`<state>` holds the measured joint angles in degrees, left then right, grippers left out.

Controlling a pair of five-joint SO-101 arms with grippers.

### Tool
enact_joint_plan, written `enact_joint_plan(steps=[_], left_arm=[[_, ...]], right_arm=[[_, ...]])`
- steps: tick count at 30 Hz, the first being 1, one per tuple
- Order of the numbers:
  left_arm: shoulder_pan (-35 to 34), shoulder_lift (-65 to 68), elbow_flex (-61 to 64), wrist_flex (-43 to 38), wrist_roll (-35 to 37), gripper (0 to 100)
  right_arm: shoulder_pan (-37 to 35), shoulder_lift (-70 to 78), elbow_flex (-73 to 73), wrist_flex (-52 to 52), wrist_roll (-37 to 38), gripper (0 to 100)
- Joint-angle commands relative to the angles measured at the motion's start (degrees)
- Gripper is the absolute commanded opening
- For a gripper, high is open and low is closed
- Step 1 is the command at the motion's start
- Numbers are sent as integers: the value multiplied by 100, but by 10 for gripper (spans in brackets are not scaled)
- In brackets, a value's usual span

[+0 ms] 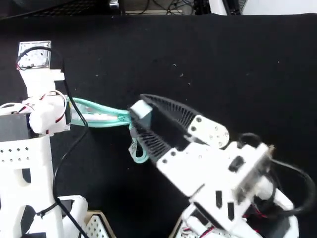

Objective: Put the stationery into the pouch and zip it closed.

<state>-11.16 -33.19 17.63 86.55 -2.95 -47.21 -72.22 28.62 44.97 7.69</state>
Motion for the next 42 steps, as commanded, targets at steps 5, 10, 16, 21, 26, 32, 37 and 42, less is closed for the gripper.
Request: enact_joint_plan(steps=[5,10,16,21,26,32,37,42], left_arm=[[22,105,505,-334,-35,30],[13,105,514,-334,-35,30],[13,105,514,-334,-35,30],[13,105,514,-334,-35,30],[4,105,514,-334,-35,30],[-13,105,514,-334,-35,30],[-22,105,514,-334,-35,30],[-22,97,514,-325,-35,30]], right_arm=[[-976,-22,1903,-2136,88,12],[-985,-22,2985,-3560,1240,12],[-958,-22,3319,-4132,1600,12],[-949,22,3327,-4369,1600,12],[-721,611,3319,-4404,1600,12],[-246,1411,3503,-5037,1556,12],[-246,1613,3697,-5134,1556,12],[-273,1604,3609,-4422,1547,21]])
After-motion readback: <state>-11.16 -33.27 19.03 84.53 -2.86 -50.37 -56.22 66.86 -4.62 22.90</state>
